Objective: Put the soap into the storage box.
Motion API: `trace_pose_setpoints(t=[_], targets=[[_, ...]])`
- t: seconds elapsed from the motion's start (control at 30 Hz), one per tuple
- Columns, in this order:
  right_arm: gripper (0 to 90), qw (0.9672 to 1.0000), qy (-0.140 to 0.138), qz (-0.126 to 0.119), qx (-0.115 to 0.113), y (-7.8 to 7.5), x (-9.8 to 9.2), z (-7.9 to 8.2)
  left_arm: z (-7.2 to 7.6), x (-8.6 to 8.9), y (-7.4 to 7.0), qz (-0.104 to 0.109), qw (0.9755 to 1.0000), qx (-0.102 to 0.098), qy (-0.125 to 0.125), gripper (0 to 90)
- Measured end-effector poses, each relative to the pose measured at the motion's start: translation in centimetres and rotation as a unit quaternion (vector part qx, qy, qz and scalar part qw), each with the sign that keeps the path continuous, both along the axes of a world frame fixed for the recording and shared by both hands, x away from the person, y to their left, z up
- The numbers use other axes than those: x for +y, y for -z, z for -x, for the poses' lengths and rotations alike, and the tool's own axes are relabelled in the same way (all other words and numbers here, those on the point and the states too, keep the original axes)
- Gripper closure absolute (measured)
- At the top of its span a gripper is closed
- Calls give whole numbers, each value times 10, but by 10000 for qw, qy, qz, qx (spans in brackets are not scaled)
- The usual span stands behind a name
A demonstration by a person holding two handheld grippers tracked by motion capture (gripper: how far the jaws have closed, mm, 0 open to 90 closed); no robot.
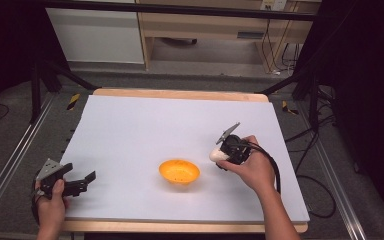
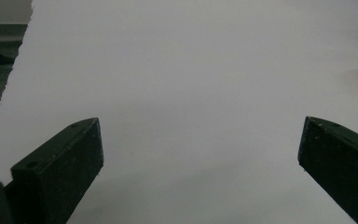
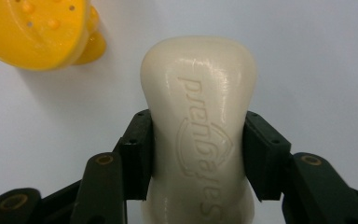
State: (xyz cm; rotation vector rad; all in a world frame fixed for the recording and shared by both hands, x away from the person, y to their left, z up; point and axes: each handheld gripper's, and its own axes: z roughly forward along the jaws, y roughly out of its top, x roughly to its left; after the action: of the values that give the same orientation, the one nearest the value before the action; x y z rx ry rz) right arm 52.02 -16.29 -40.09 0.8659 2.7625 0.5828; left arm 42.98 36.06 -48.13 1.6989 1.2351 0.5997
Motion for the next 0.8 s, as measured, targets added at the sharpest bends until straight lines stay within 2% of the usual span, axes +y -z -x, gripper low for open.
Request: trace_pose_setpoints(t=[0.5, 0.8], targets=[[499, 9992, -393, -110, -54, -11, 23, 4, 0, 0, 0, 16, 10000, 4, 3, 0], [498, 9975, -683, -182, -57, -16, 39, 7, 0, 0, 0, 4, 10000, -5, 2, 0]])
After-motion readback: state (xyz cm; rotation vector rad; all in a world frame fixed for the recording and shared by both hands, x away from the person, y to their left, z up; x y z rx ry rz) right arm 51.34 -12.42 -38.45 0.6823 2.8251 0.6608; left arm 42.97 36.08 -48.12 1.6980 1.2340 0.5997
